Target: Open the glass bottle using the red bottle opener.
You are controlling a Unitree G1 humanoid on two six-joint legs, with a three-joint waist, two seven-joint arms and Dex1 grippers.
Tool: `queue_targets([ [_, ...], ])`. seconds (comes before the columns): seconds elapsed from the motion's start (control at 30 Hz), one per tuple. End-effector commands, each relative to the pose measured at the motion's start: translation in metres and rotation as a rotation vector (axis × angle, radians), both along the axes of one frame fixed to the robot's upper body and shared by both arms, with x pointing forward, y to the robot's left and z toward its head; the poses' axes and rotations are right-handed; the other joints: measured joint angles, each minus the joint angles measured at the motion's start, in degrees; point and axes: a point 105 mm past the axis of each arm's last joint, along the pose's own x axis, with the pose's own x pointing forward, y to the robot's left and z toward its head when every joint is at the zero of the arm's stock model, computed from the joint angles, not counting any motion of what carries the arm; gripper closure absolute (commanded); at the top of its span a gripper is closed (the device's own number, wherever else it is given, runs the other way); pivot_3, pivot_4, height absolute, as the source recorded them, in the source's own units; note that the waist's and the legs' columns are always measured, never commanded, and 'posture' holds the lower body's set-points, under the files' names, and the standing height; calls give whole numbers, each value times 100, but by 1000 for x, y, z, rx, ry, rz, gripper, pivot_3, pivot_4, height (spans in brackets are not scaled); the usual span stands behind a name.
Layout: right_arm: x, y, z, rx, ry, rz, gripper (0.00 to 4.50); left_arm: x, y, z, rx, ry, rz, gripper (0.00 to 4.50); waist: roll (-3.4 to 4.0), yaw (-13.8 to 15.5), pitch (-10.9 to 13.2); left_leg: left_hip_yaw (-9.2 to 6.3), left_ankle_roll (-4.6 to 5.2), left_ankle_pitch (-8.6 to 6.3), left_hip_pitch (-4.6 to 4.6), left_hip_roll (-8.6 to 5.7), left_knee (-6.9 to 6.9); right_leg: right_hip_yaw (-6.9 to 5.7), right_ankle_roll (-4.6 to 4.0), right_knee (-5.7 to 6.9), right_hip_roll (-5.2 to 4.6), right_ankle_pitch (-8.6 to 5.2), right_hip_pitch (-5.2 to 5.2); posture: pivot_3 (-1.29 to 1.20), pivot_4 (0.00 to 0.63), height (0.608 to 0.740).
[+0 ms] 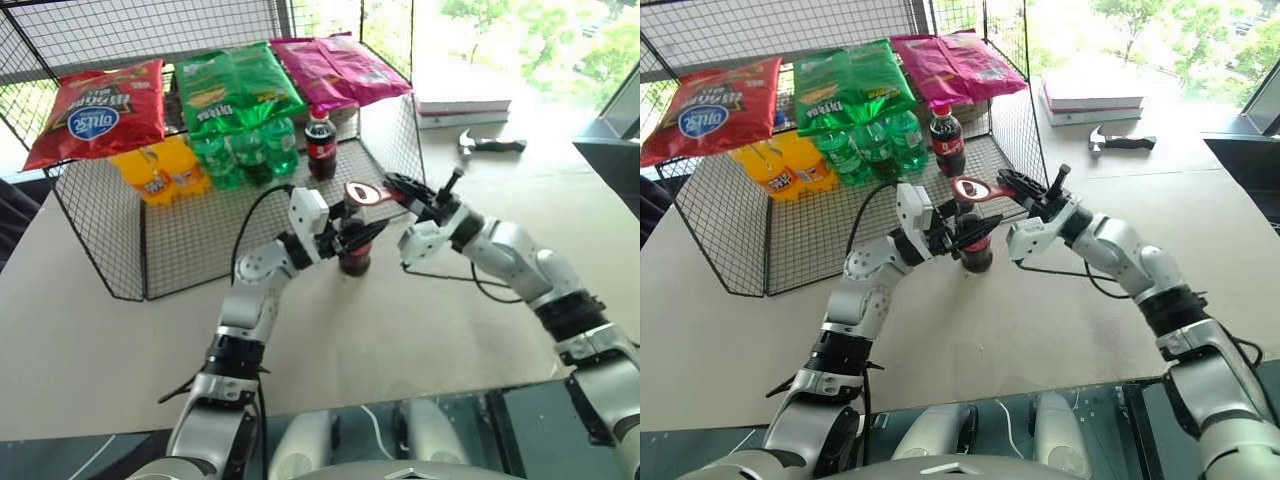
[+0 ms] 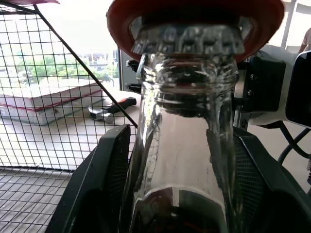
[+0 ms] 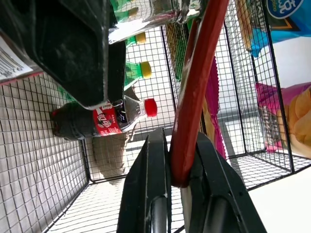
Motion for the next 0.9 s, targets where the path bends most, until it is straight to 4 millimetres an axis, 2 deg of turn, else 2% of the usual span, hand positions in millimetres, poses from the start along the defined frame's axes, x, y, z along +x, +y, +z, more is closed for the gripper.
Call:
queue_targets([
  [0.03, -8, 11, 6, -74, -47, 72, 4500, -4, -14, 4, 5, -20, -43, 2259, 0, 0, 0, 0, 0, 0, -1, 0, 0, 0, 0, -2, 0, 0, 0, 0, 150, 740],
  [0.9, 8, -14, 37, -178, -183, 26, 4500, -5, -16, -2, 11, 11, -59, 2259, 1, 39, 1, -6, 0, 0, -14, -2, -1, -5, 0, -15, -2, 0, -2, 0, 150, 740],
])
